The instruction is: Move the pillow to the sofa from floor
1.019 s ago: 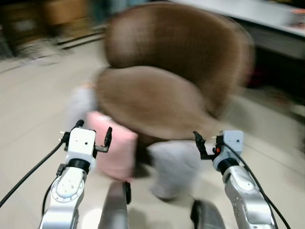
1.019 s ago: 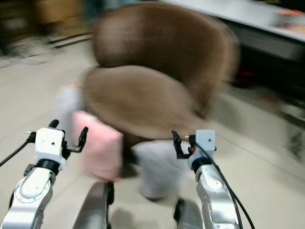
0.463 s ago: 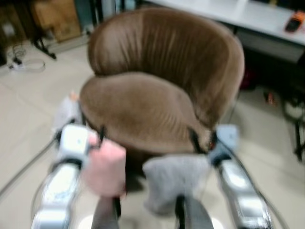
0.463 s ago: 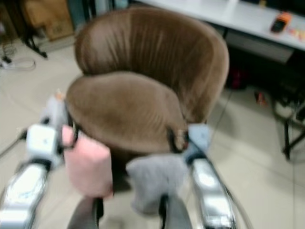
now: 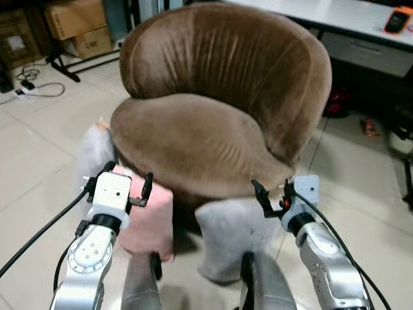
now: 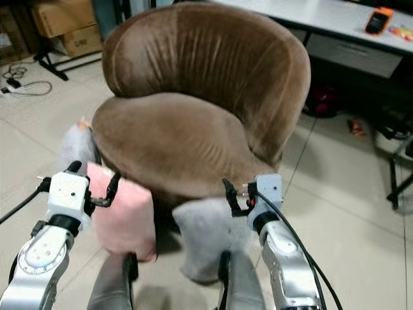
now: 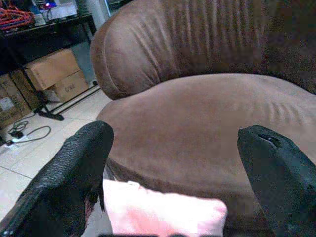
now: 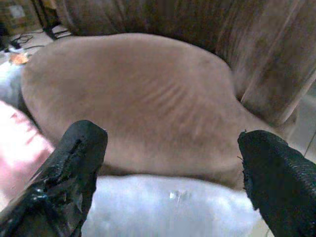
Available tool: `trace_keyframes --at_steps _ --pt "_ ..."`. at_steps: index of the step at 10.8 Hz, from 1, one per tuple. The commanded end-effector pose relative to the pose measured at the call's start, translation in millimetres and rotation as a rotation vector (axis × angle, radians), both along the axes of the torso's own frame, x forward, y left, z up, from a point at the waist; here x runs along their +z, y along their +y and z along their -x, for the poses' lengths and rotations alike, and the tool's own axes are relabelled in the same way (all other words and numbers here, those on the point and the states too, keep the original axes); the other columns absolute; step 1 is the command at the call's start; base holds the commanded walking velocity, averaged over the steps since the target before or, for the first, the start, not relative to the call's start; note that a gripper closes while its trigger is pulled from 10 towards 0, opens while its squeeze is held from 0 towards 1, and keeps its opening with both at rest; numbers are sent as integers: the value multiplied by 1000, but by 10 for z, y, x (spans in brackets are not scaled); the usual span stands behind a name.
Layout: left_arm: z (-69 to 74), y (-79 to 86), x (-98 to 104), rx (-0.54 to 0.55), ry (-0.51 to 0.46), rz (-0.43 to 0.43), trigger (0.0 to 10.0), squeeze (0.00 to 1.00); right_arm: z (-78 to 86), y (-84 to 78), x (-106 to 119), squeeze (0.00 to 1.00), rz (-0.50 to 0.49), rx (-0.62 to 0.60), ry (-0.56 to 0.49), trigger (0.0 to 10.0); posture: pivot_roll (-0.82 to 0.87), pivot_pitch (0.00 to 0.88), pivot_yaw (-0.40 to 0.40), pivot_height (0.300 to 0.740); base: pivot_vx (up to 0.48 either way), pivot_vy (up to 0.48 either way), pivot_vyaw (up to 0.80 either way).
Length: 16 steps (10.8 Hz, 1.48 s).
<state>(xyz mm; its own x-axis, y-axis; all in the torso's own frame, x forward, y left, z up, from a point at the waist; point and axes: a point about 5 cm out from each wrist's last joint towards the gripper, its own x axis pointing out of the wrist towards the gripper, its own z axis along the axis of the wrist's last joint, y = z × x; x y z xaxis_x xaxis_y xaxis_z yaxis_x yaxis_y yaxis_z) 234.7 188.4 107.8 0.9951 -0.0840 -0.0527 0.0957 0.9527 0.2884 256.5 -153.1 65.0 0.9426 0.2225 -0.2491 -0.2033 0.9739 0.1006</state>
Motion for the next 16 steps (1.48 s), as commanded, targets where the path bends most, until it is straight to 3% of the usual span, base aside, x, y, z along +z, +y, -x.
trace_keyframes --at_steps 1,5,7,9,11,12,13,15,16 --pt "7 -16 -23 -19 14 -7 10000 0 6 -12 -14 1000 -8 7 14 10000 33 0 -52 502 0 0 0" --pt "-3 12 -17 -67 28 -33 10000 0 -94 124 -61 1000 -19 53 30 10000 49 0 -55 437 0 0 0" --pt "5 26 -18 -116 45 -52 10000 0 -212 205 -76 1000 -16 52 38 10000 58 0 -58 437 0 0 0" --pt "41 19 -34 -246 105 -64 10000 0 -412 373 -78 1000 -51 102 32 10000 75 0 -61 437 0 0 0" --pt "36 49 1 -286 120 -82 10000 0 -560 515 -166 1000 43 126 97 10000 87 40 -61 437 0 0 0" --pt "48 62 14 -305 130 -96 10000 0 -617 592 -189 0 43 136 124 10000 94 67 -62 437 0 0 0" --pt "82 72 35 -329 140 -101 10000 0 -660 678 -188 0 31 153 136 10000 105 95 -63 437 0 0 0" --pt "157 86 50 -384 173 -115 10000 0 -713 817 -223 0 177 168 141 10000 126 137 -72 437 0 0 0" --pt "203 73 45 -415 192 -126 10000 0 -706 825 -277 0 275 145 163 7804 135 149 -75 437 0 0 0"
